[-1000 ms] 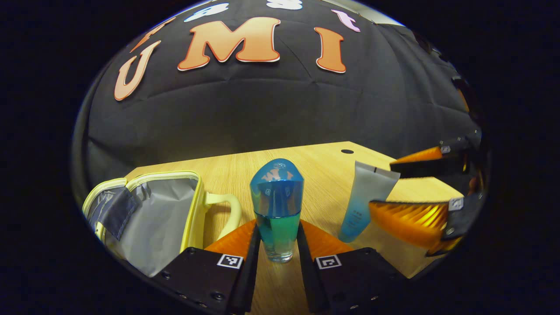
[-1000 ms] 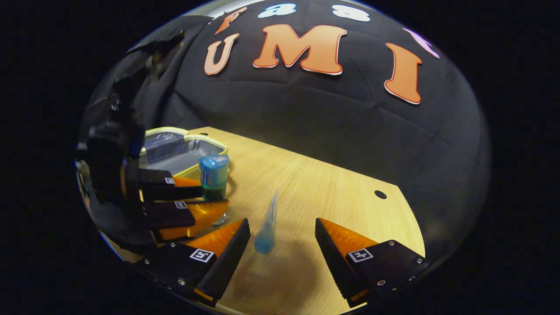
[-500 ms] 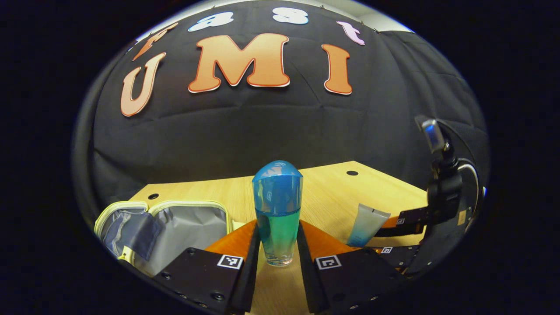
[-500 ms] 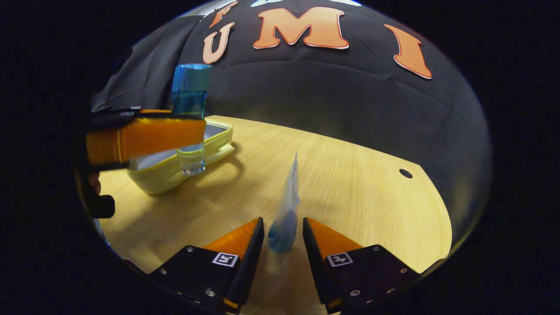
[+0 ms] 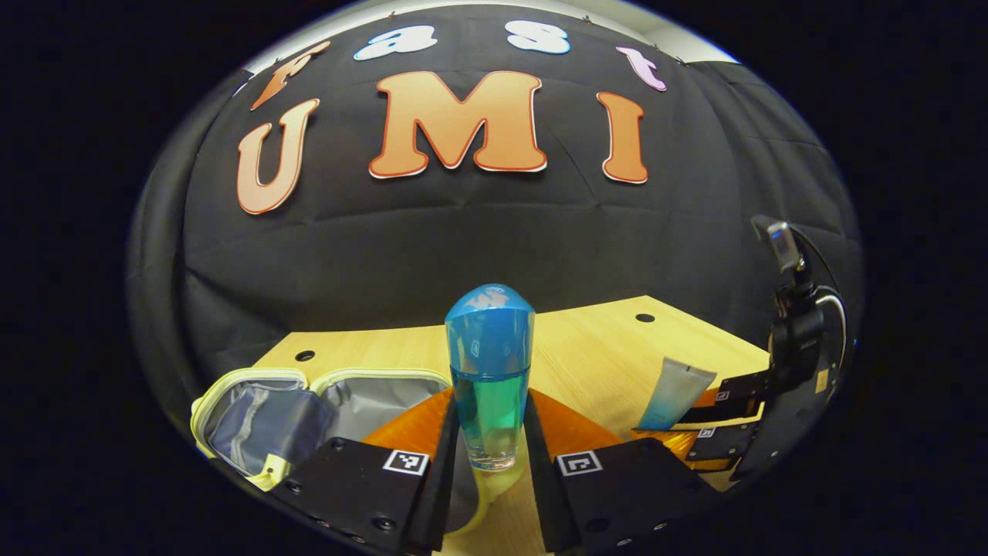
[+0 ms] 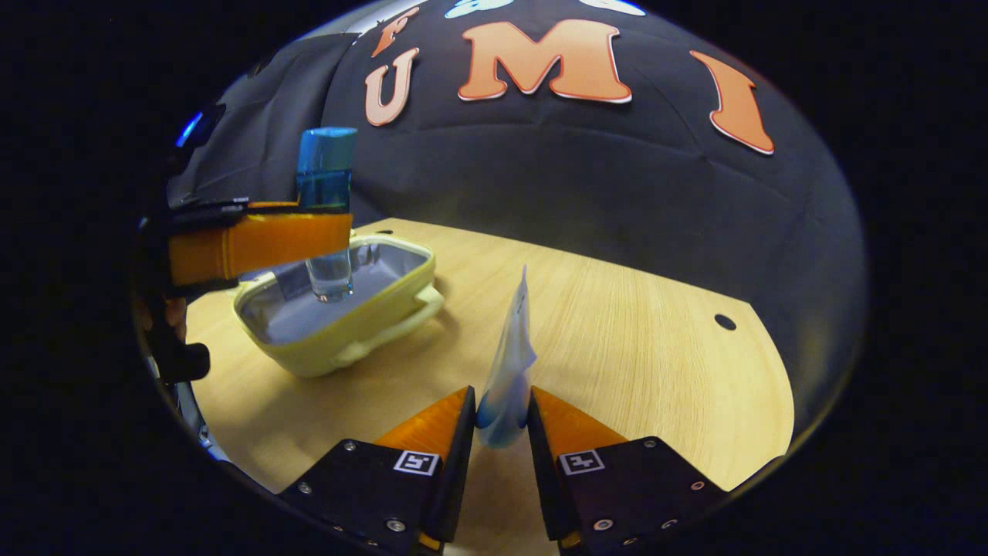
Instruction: First open the suitcase, pack the skin care products into it, and then close the suitcase.
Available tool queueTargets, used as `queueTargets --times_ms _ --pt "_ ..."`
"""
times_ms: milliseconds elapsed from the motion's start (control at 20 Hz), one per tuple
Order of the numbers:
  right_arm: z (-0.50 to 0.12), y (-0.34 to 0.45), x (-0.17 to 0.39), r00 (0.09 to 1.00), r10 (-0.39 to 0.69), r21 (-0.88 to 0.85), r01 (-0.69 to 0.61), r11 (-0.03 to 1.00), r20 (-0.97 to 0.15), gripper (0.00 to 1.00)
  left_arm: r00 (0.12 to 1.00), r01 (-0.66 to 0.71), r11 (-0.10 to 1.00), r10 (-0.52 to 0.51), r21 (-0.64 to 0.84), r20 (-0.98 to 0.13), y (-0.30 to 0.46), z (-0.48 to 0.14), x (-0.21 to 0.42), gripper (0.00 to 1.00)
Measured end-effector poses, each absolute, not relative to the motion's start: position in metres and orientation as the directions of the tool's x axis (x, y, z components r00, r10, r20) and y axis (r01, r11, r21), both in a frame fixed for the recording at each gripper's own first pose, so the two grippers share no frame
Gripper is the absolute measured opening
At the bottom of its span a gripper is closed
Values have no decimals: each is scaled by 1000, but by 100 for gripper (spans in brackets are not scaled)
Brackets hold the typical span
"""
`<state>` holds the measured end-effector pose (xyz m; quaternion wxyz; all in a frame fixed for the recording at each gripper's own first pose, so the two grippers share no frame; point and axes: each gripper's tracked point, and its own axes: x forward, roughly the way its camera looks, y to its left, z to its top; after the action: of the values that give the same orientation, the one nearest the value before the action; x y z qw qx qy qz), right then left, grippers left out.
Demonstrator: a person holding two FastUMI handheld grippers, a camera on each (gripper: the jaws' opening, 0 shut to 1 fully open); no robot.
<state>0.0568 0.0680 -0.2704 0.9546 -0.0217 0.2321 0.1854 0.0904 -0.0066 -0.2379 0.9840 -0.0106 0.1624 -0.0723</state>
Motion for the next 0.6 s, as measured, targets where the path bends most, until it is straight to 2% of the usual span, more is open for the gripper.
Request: queueTargets --times_ms 300,600 --pt "-197 102 57 835 387 55 -399 915 -392 42 933 91 995 -101 -43 -346 51 -222 82 46" --pt "-172 162 49 802 451 121 -441 889 -391 42 878 25 997 -56 -71 -476 119 -264 66 46"
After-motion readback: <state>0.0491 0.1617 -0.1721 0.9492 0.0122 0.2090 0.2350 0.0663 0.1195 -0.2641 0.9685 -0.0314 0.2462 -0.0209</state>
